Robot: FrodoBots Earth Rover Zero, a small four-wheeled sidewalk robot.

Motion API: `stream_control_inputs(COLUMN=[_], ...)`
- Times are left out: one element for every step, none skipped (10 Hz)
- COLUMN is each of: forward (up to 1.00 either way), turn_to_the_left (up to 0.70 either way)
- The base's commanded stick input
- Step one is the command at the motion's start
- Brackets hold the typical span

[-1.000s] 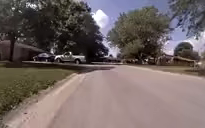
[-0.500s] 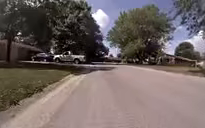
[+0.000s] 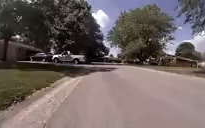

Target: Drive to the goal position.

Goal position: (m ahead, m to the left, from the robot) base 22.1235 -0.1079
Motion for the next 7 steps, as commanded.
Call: stream_control_inputs(forward=[1.00, 1.00, 1.00, 1.00, 1.00, 1.00, 1.00], turn_to_the_left=[0.22, 0.28, 0.08, 0.03, 0.02, 0.02, 0.02])
